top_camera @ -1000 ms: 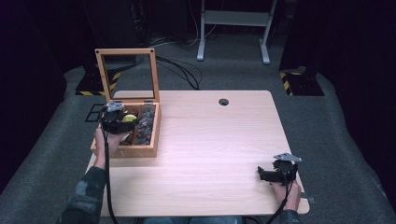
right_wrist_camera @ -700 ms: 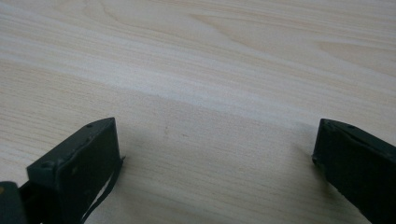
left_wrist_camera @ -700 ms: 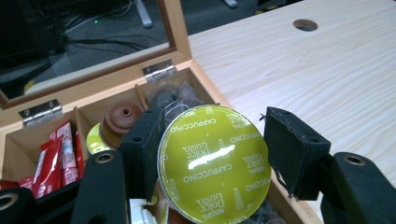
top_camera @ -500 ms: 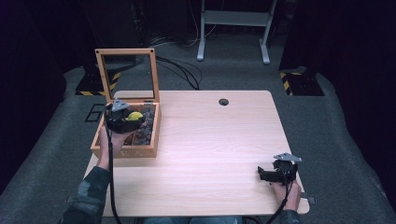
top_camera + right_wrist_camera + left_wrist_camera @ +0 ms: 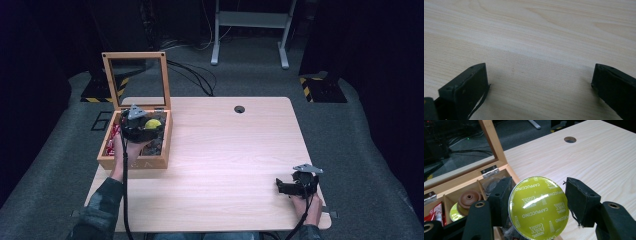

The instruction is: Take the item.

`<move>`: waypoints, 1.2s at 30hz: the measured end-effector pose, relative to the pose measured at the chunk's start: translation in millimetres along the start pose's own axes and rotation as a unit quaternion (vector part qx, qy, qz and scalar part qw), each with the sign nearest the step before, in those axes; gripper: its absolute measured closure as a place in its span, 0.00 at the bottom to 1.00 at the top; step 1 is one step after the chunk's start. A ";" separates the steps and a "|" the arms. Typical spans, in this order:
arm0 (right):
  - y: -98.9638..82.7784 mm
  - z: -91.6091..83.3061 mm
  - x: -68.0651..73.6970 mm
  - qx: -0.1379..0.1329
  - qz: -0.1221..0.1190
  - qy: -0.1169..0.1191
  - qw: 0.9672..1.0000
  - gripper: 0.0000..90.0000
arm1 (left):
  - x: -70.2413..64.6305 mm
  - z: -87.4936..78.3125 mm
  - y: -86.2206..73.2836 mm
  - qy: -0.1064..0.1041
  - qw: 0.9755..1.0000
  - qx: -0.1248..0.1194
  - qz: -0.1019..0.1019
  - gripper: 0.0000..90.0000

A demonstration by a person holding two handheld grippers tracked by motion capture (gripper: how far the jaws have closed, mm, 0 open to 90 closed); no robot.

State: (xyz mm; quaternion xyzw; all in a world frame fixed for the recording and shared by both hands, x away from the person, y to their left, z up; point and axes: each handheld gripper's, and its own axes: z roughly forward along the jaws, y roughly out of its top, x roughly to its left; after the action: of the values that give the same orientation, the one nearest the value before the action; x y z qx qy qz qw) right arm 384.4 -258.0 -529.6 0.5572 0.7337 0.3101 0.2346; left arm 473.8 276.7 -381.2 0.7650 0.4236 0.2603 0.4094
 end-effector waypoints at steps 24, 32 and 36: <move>0.0 0.0 0.0 0.000 0.000 0.000 1.000 0.00 | -30.5 13.9 16.1 -0.035 0.999 -0.004 0.020 0.44; 0.0 0.0 0.0 0.000 0.000 0.000 1.000 0.00 | -39.4 19.9 19.2 -0.042 0.999 -0.010 0.023 0.44; -0.1 0.0 0.0 0.000 0.000 0.000 1.000 0.00 | -44.1 23.7 19.6 -0.049 0.999 -0.007 0.023 0.44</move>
State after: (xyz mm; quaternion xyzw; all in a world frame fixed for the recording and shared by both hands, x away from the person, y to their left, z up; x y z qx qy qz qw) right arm 384.4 -258.1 -529.7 0.5571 0.7336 0.3103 0.2348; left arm 477.7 223.1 -379.4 0.7834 0.3835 0.2353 0.4288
